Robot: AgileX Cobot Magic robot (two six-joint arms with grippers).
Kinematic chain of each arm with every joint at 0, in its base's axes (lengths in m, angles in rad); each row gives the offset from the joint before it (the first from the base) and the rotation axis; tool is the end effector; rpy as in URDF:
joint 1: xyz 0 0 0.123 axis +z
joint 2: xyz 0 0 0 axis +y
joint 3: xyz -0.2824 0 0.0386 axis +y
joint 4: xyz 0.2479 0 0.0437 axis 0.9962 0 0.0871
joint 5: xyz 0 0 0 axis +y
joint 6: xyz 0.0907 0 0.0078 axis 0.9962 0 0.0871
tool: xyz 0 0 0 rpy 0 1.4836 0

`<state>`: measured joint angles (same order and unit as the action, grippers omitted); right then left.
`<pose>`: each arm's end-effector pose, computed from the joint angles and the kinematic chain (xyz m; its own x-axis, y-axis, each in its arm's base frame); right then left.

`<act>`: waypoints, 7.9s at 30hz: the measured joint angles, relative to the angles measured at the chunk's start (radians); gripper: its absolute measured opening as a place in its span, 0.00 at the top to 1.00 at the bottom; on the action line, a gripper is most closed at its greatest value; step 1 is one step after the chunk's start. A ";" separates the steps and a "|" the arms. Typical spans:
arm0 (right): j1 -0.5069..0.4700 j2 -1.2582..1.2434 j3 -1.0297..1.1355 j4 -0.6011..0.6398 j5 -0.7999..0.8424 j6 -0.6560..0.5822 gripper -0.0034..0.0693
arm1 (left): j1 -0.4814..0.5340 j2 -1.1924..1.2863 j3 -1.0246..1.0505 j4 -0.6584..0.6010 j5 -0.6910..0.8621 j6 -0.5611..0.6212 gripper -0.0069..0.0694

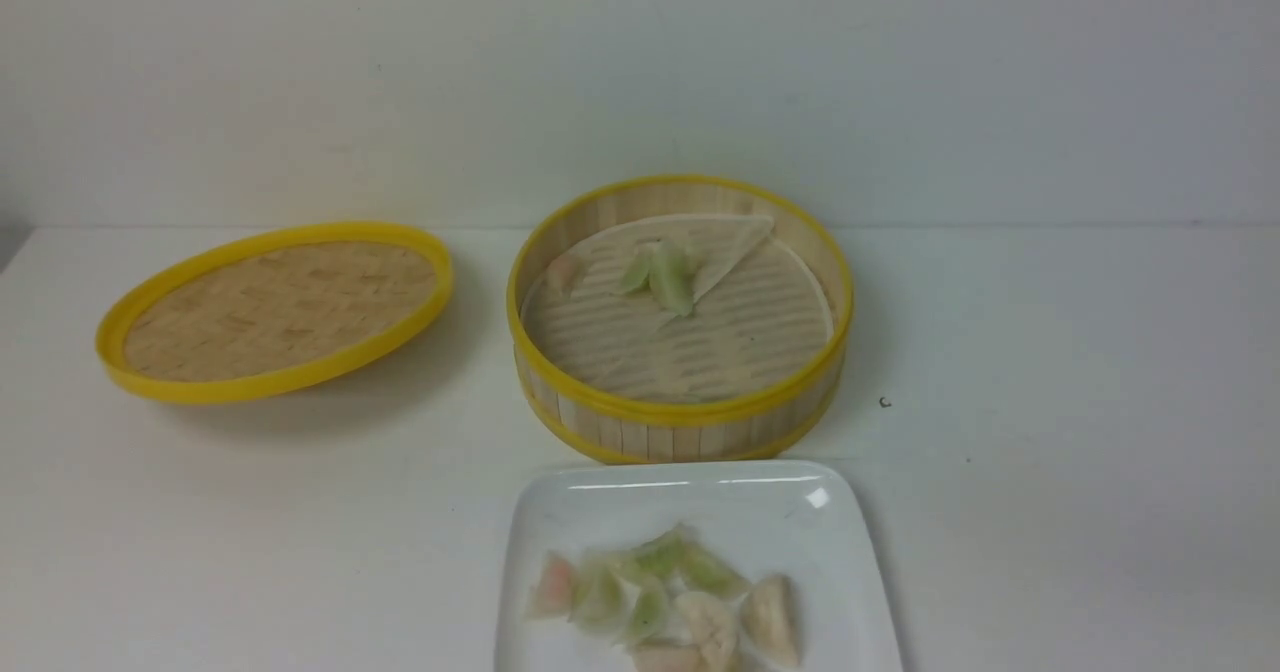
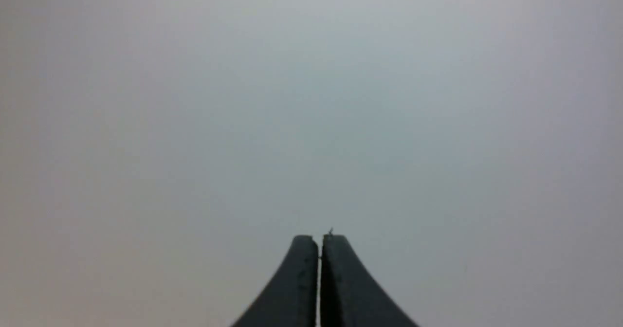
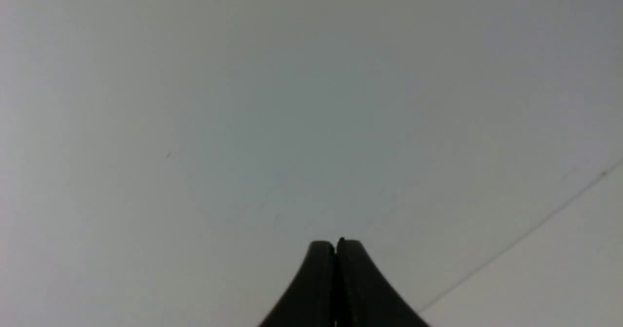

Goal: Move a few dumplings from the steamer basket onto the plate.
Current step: Use the left arm to grab a dumpling from the steamer, then use the left arm to put the dumpling into the plate, then use the right arm to grab a dumpling from inside the steamer, then use the right arm to put the dumpling into the plate

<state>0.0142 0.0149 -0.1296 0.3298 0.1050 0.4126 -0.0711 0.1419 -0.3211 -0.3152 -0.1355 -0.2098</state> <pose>0.0499 0.0038 0.2468 0.0432 0.6751 -0.7365 -0.1044 0.7362 0.6687 0.0462 0.0005 0.3232 0.3167 -0.5223 -0.7918 0.2197 0.8525 -0.4744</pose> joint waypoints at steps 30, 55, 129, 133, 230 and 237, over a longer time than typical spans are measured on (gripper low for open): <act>0.116 0.871 -0.822 0.007 1.005 -0.471 0.97 | -0.232 1.860 -1.523 -0.088 1.235 0.759 0.92; 0.116 0.870 -0.822 0.051 1.010 -0.421 0.97 | -0.263 2.307 -1.812 -0.043 0.992 0.949 0.51; 0.486 2.122 -1.911 -0.044 1.128 -0.418 0.75 | -0.237 0.927 -0.699 0.086 1.156 0.448 0.92; 0.487 2.311 -2.143 -0.057 1.131 -0.368 0.59 | -0.237 0.908 -0.689 0.143 1.198 0.424 0.92; 0.579 1.870 -1.178 -0.143 0.883 -0.500 0.72 | -0.237 0.666 -0.688 0.439 1.383 0.198 0.92; 0.579 1.841 -1.264 -0.180 0.999 -0.448 0.40 | -0.237 0.666 -0.688 0.411 1.375 0.198 0.92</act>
<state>0.5934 1.8554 -1.3937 0.1493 1.1036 -0.0355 -0.3086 0.8078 -1.0095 0.0962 1.2395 -0.0114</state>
